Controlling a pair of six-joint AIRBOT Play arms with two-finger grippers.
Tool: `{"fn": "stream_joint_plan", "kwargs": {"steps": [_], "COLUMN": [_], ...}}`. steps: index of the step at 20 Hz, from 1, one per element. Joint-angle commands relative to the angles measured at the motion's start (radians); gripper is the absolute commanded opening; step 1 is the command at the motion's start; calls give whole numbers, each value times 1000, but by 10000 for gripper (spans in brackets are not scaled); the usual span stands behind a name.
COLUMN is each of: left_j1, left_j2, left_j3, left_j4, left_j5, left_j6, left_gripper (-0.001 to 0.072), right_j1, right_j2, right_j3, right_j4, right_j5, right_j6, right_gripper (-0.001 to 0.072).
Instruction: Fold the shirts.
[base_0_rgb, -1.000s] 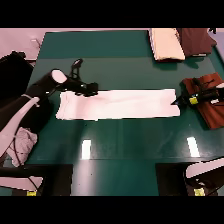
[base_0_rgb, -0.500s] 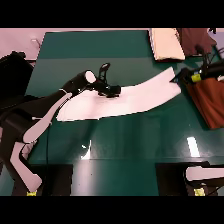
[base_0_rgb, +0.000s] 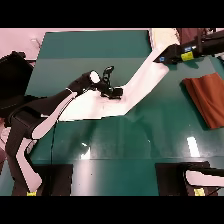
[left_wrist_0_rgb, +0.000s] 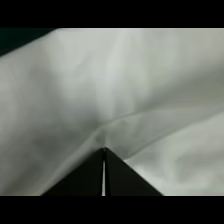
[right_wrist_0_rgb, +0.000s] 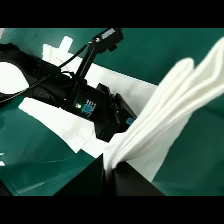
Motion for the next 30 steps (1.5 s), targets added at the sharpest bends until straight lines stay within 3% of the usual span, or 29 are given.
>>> {"fn": "stream_joint_plan", "kwargs": {"steps": [1, 6, 9, 11, 13, 14, 16, 20, 22, 25, 27, 30], "left_j1": [60, 295, 428, 492, 534, 546, 549, 526, 500, 452, 423, 406], "left_j2": [42, 219, 346, 420, 465, 479, 489, 488, 487, 485, 485, 485], "left_j3": [84, 286, 354, 354, 354, 353, 352, 352, 352, 332, 305, 275], "left_j4": [115, 213, 262, 294, 311, 311, 313, 305, 305, 305, 306, 302], "left_j5": [-103, -251, -294, -305, -323, -329, -346, -362, -361, -334, -301, -277], "left_j6": [-2, 4, 8, 8, 9, 16, 39, 45, 60, 64, 88, 89], "left_gripper": [24, 24, 25, 25, 25, 25, 24, 25, 24, 24, 24, 24], "right_j1": [117, 365, 552, 648, 708, 721, 702, 558, 449, 280, 200, 162], "right_j2": [3, -48, -183, -324, -446, -476, -471, -335, -273, -226, -228, -239], "right_j3": [16, 16, 68, 196, 321, 355, 341, 118, -38, -267, -375, -475], "right_j4": [27, 159, 237, 234, 233, 230, 219, -64, -121, -107, -61, 64], "right_j5": [-68, -317, -492, -524, -516, -516, -514, -442, -385, -338, -333, -410], "right_j6": [28, 5, -57, -59, -60, -60, -60, -9, 16, 64, 64, 60], "right_gripper": [14, 15, 15, 43, 434, 453, 451, 449, 449, 455, 563, 561]}}
